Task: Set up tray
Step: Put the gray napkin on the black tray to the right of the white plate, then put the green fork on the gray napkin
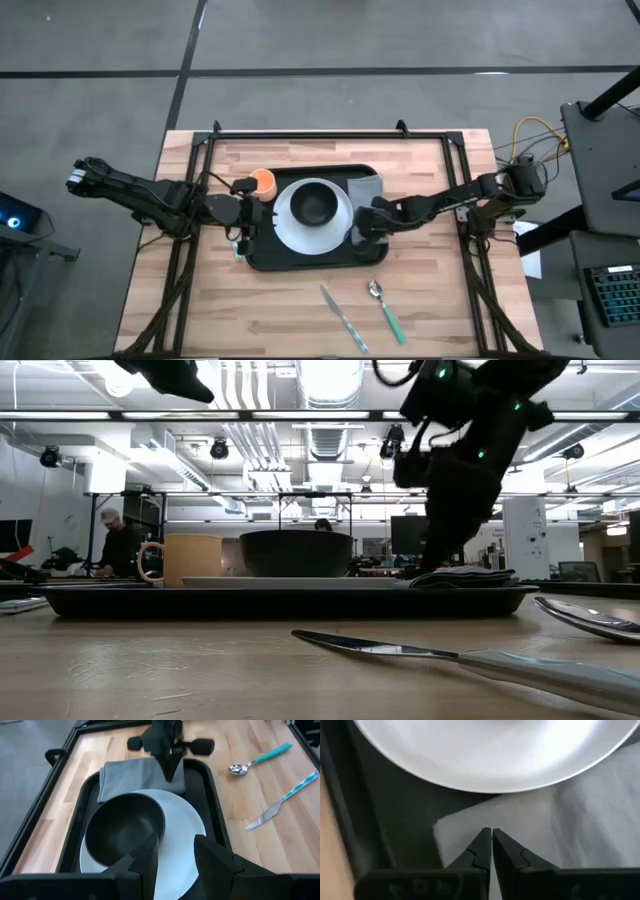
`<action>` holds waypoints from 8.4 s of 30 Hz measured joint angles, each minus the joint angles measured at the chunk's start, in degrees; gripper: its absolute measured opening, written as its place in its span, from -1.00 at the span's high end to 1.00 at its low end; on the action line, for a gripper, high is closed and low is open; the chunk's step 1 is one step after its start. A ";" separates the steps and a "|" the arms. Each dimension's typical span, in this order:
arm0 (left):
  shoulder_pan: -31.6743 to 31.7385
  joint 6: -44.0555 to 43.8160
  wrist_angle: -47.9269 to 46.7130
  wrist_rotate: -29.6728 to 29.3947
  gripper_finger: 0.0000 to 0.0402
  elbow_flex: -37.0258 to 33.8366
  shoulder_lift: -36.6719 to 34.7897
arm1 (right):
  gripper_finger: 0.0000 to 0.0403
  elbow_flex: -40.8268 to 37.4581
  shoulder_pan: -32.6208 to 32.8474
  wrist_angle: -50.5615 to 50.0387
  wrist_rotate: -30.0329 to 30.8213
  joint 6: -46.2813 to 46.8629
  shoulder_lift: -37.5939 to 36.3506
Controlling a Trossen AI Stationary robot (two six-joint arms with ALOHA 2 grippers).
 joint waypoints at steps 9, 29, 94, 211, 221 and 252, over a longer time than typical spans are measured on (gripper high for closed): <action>-0.02 0.15 0.00 0.04 0.46 0.17 0.00 | 0.96 0.13 0.01 4.50 -1.55 -0.57 5.39; 0.07 -9.67 -2.23 -17.28 0.47 -0.31 -3.25 | 0.92 4.64 -0.95 -2.93 -0.21 -7.36 -7.44; -8.80 -122.44 -50.57 -17.06 0.47 6.39 37.55 | -0.02 4.52 -1.78 -15.76 25.50 -16.55 -19.46; -10.61 -130.32 -54.97 -14.71 0.92 5.91 38.18 | -0.02 4.52 -1.81 -13.49 25.28 -17.80 -19.42; -10.47 -117.27 -57.63 -35.26 0.92 14.36 37.03 | -0.02 4.57 -1.70 -0.16 16.46 -22.28 -19.42; -6.07 -58.18 -26.07 -70.41 0.92 25.79 38.76 | -0.02 3.28 -0.17 48.69 16.26 -20.94 -8.81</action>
